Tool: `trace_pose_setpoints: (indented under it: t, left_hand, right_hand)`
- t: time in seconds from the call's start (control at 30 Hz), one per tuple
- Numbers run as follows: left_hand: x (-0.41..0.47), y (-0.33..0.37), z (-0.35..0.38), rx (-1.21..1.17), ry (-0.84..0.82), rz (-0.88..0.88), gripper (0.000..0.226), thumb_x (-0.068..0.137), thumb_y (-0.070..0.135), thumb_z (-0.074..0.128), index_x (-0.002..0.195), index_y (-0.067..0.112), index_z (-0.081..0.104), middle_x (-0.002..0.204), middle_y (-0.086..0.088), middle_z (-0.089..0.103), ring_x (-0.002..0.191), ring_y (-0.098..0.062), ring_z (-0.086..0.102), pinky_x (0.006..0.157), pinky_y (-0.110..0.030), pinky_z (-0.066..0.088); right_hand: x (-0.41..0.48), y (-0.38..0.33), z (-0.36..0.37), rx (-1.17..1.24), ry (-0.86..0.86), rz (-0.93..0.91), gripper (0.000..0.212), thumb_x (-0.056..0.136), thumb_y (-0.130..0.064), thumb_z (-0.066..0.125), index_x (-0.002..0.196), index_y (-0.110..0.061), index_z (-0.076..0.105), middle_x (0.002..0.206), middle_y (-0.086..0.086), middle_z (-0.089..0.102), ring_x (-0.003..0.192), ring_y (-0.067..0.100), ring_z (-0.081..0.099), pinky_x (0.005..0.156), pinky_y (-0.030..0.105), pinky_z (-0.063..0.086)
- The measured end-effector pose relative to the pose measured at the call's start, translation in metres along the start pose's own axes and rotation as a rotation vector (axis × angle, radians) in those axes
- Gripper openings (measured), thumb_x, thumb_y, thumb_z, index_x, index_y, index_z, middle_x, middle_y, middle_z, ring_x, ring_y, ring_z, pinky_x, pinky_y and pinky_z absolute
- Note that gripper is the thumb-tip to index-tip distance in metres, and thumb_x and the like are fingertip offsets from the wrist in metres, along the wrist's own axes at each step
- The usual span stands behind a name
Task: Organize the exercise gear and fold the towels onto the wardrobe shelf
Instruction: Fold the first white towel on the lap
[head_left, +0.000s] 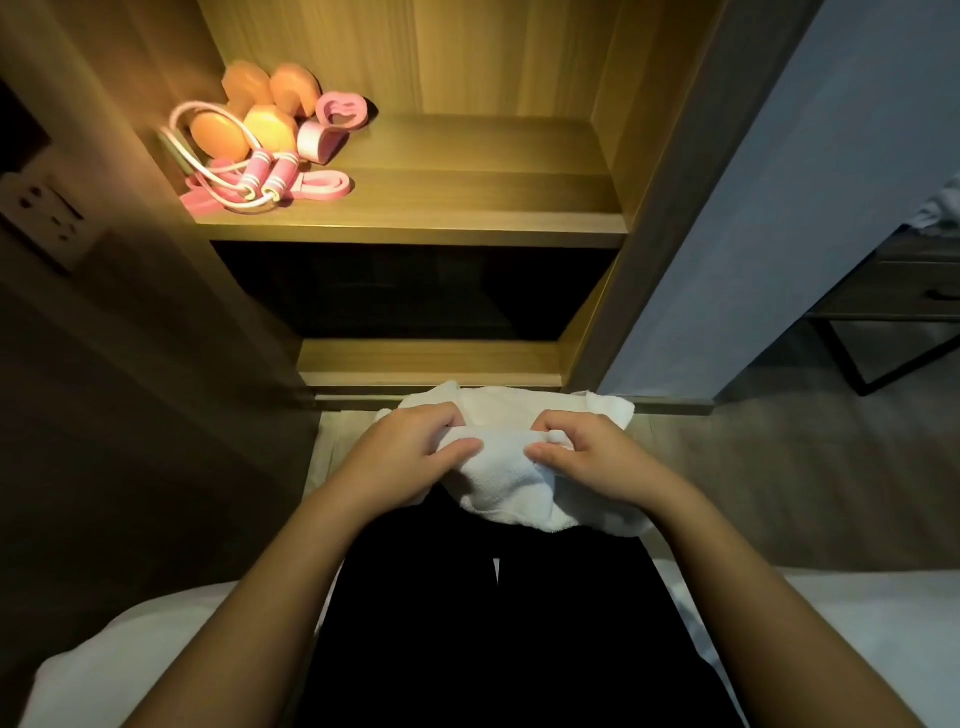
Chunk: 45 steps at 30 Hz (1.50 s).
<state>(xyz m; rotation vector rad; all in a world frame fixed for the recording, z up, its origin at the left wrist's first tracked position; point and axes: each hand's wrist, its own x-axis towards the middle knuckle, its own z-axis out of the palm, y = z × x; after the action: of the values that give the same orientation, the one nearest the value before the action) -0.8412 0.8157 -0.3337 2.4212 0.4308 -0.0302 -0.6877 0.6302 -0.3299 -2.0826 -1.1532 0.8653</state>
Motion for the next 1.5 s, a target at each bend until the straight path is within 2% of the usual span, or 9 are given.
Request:
trace_pose_setpoints:
  t: [0.17, 0.3, 0.43, 0.63, 0.77, 0.97, 1.3, 1.4, 1.5]
  left_hand:
    - [-0.007, -0.031, 0.009, 0.06, 0.084, -0.033, 0.025, 0.09, 0.056, 0.053, 0.095, 0.032, 0.05, 0.096, 0.013, 0.05, 0.086, -0.003, 0.045, 0.074, -0.027, 0.036]
    - [-0.014, -0.032, 0.013, -0.107, 0.199, -0.051, 0.026, 0.092, 0.03, 0.063, 0.08, 0.037, 0.041, 0.08, 0.013, 0.054, 0.075, -0.003, 0.051, 0.062, -0.028, 0.036]
    - [-0.01, -0.014, 0.007, -0.151, 0.175, -0.013, 0.024, 0.092, 0.025, 0.064, 0.082, 0.034, 0.044, 0.078, 0.012, 0.059, 0.075, -0.004, 0.055, 0.093, -0.058, 0.042]
    - [0.002, -0.026, 0.005, -0.053, 0.005, -0.057, 0.023, 0.083, 0.025, 0.073, 0.098, 0.029, 0.057, 0.114, 0.013, 0.052, 0.102, -0.01, 0.055, 0.088, -0.033, 0.05]
    - [0.009, -0.044, 0.002, 0.121, -0.063, -0.004, 0.019, 0.079, 0.024, 0.076, 0.087, 0.031, 0.06, 0.142, 0.009, 0.042, 0.13, -0.012, 0.037, 0.105, -0.035, 0.033]
    - [0.008, -0.06, -0.001, 0.086, -0.133, 0.023, 0.017, 0.088, 0.023, 0.067, 0.104, 0.018, 0.071, 0.112, 0.005, 0.055, 0.098, -0.012, 0.055, 0.087, -0.038, 0.05]
    - [-0.022, -0.003, -0.021, 0.046, 0.169, 0.375, 0.022, 0.076, 0.008, 0.07, 0.06, 0.01, 0.055, 0.065, 0.004, 0.051, 0.058, -0.017, 0.051, 0.048, -0.037, 0.042]
    - [-0.029, 0.025, -0.01, 0.06, 0.125, 0.448, 0.023, 0.078, 0.018, 0.06, 0.059, 0.019, 0.048, 0.06, 0.012, 0.043, 0.053, -0.012, 0.046, 0.048, -0.03, 0.039]
    - [-0.023, 0.023, 0.01, 0.197, 0.037, 0.213, 0.022, 0.083, 0.031, 0.056, 0.067, 0.016, 0.057, 0.067, 0.005, 0.057, 0.065, -0.019, 0.055, 0.061, -0.036, 0.047]
  right_hand:
    - [-0.001, 0.015, -0.002, 0.046, 0.13, 0.05, 0.012, 0.095, -0.027, 0.058, 0.088, -0.019, 0.064, 0.09, -0.003, 0.068, 0.09, 0.015, 0.061, 0.085, 0.042, 0.05]
    - [0.001, 0.018, 0.001, -0.002, 0.154, 0.061, 0.01, 0.093, -0.031, 0.059, 0.086, -0.025, 0.062, 0.087, -0.007, 0.067, 0.087, 0.013, 0.06, 0.08, 0.04, 0.051]
    - [0.0, 0.013, -0.005, -0.055, 0.204, -0.022, 0.013, 0.093, -0.03, 0.059, 0.081, -0.034, 0.059, 0.082, -0.009, 0.067, 0.082, 0.009, 0.059, 0.072, 0.037, 0.05]
    - [-0.009, 0.016, 0.001, -0.081, 0.02, -0.037, 0.005, 0.092, -0.037, 0.062, 0.093, -0.033, 0.062, 0.094, -0.004, 0.068, 0.087, 0.017, 0.061, 0.081, 0.043, 0.051]
    - [-0.01, 0.016, 0.004, -0.1, 0.004, -0.065, 0.012, 0.091, -0.041, 0.062, 0.097, -0.031, 0.063, 0.098, -0.007, 0.068, 0.087, 0.014, 0.061, 0.08, 0.041, 0.051]
    - [-0.013, 0.015, 0.003, -0.126, 0.005, -0.043, 0.009, 0.091, -0.043, 0.06, 0.095, -0.035, 0.061, 0.094, -0.008, 0.068, 0.078, 0.007, 0.058, 0.074, 0.039, 0.051]
    - [-0.01, 0.014, -0.02, -0.286, 0.268, 0.056, 0.009, 0.094, -0.035, 0.058, 0.095, -0.028, 0.063, 0.086, -0.003, 0.066, 0.081, 0.018, 0.057, 0.064, 0.03, 0.045]
    - [-0.009, 0.016, -0.024, -0.364, 0.332, 0.055, 0.012, 0.095, -0.037, 0.057, 0.1, -0.027, 0.063, 0.088, -0.006, 0.063, 0.078, 0.016, 0.053, 0.059, 0.025, 0.038]
    - [-0.014, 0.02, -0.024, -0.286, 0.281, 0.11, 0.016, 0.094, -0.037, 0.058, 0.108, -0.03, 0.062, 0.101, -0.004, 0.067, 0.089, 0.018, 0.06, 0.075, 0.036, 0.052]
